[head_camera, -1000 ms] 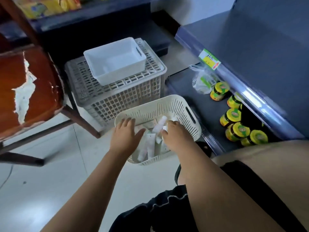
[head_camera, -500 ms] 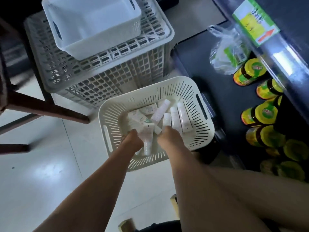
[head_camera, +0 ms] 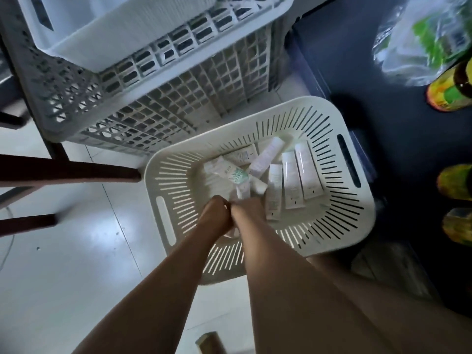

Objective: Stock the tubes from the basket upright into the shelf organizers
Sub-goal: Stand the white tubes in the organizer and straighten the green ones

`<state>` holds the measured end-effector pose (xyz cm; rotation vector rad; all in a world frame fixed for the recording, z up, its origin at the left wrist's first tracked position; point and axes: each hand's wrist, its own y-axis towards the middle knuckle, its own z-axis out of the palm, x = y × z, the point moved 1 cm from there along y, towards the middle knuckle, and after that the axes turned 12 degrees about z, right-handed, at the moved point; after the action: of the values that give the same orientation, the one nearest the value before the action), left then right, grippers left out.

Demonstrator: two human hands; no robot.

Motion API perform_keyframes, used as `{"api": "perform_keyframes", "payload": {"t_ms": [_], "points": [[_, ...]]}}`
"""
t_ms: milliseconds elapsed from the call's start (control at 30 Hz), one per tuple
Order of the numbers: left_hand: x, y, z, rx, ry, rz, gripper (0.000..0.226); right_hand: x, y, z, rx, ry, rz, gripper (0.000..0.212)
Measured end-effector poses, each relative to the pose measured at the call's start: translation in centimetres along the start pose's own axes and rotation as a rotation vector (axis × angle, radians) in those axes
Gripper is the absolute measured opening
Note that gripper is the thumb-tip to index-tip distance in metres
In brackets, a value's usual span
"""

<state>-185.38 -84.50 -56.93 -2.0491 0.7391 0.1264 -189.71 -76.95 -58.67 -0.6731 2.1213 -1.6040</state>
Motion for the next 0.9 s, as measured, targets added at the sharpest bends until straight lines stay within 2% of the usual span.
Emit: {"api": "perform_keyframes", "payload": {"t_ms": [100,200,267,333,467,600,800,900], "points": [[-0.6,-0.6,-0.7,0.057,-0.442,-0.110,0.003,0.6,0.0,-0.9,-0.059,0.229,-0.082,0.051],[-1.1,-0.7,-1.6,0.183,-0.801,-0.281,0.015,0.4,-0.3,-1.6,-0.018,0.472,-0.123,0.050],[-1.3,-0.6,-2.4,0.216,-0.822,-0.322,0.017,0.4,-0.5,-2.3,0.035,0.591,-0.119,0.034],[-0.9,-0.4,-2.5,0.211,-0.803,-0.291,0.016,0.3,-0.6,-3.2,0.049,0.612,-0.120,0.020],[-0.4,-1.2,-2.4,0.162,-0.832,-0.251,0.024,-0.3,-1.0,-4.8,0.083,0.624,-0.066,0.012],[-0.3,-2.6,-3.0,0.061,-0.838,-0.189,0.022,-0.2,-1.6,-6.0,0.066,0.575,-0.054,0.030],[-3.2,-5.3,-4.6,0.038,-0.859,0.073,0.019,-0.7,-4.3,-8.6,0.091,0.589,-0.152,0.026],[-5.5,-6.8,-5.5,0.022,-0.870,0.176,0.018,0.1,-7.2,-11.2,0.021,0.499,-0.254,0.027]]}}
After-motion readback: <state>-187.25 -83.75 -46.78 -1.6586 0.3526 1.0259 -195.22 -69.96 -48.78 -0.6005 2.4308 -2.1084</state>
